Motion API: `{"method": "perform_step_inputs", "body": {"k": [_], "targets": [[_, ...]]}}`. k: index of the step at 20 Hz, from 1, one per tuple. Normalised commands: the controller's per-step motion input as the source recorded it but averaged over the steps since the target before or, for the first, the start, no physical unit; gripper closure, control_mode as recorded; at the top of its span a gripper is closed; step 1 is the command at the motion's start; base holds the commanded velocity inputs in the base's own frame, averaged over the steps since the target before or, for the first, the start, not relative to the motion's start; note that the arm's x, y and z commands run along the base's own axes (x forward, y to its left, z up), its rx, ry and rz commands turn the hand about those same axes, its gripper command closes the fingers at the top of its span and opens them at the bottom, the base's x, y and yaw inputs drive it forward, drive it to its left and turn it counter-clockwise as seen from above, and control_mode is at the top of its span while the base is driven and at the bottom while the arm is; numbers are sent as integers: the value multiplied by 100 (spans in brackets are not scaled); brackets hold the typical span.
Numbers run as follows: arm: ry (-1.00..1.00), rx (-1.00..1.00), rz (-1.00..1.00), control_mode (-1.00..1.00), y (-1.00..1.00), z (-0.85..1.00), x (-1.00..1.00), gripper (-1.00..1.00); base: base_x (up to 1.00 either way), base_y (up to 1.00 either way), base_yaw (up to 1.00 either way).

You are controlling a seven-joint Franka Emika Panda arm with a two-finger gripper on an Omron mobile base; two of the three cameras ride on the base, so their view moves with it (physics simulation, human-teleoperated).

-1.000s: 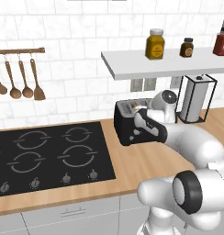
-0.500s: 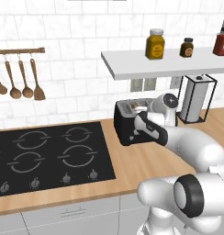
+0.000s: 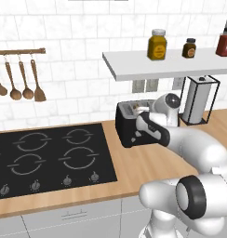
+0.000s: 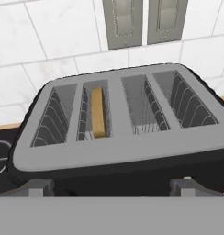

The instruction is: Start the toaster. Once the lever pops up, take the bread to the plate on the dining counter.

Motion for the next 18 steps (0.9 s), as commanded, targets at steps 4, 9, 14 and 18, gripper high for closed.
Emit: {"method": "perform_step_inputs", "body": {"k": [4,9,14,18], "targets": [[0,0,2,-100,0,4,0,-100,0,0,0],[0,0,3,-100,0,0,0,-100,0,0,0],[0,0,1,-100,0,0,0,-100,0,0,0],[0,0,0,-100,0,0,1,-100,0,0,0]]}}
